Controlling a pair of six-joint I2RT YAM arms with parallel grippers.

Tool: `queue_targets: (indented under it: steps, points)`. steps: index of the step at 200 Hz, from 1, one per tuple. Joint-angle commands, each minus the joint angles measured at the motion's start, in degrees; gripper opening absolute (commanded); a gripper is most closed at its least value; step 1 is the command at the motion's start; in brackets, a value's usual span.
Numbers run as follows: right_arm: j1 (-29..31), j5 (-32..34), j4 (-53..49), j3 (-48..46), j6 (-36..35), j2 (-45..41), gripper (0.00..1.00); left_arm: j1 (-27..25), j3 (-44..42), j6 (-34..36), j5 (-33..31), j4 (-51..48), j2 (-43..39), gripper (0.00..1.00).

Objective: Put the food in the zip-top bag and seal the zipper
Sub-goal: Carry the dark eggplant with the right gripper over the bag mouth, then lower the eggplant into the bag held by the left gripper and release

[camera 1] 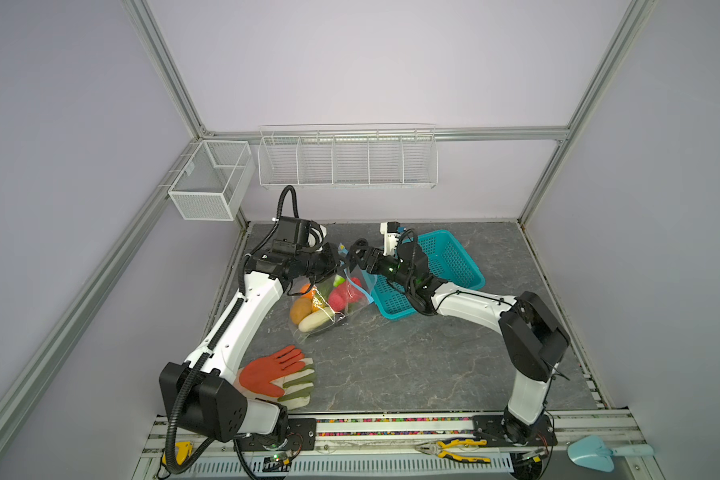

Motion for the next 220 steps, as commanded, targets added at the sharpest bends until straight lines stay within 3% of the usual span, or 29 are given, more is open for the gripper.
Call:
queue_targets:
  steps: [1, 119, 161, 220]
  points:
    - [0.7, -1.5, -1.2, 1.8, 1.7, 1.2, 0.55, 0.2, 2.0, 0.5, 1.3, 1.6, -0.2, 0.00]
    - [-0.4, -2.1, -7.9, 2.8, -2.0, -3.7, 0.67, 0.5, 1.1, 0.7, 1.1, 1.5, -0.7, 0.00]
    - [-1.6, -7.1, -23.9, 11.1, -6.0, -4.6, 0.71, 1.0, 0.3, 0.8, 1.3, 2.0, -0.7, 0.00]
    - [-5.7, -11.0, -47.1, 13.9, -14.7, -6.9, 0.73, 2.0, -0.1, 0.7, 1.8, 2.1, -0.9, 0.00]
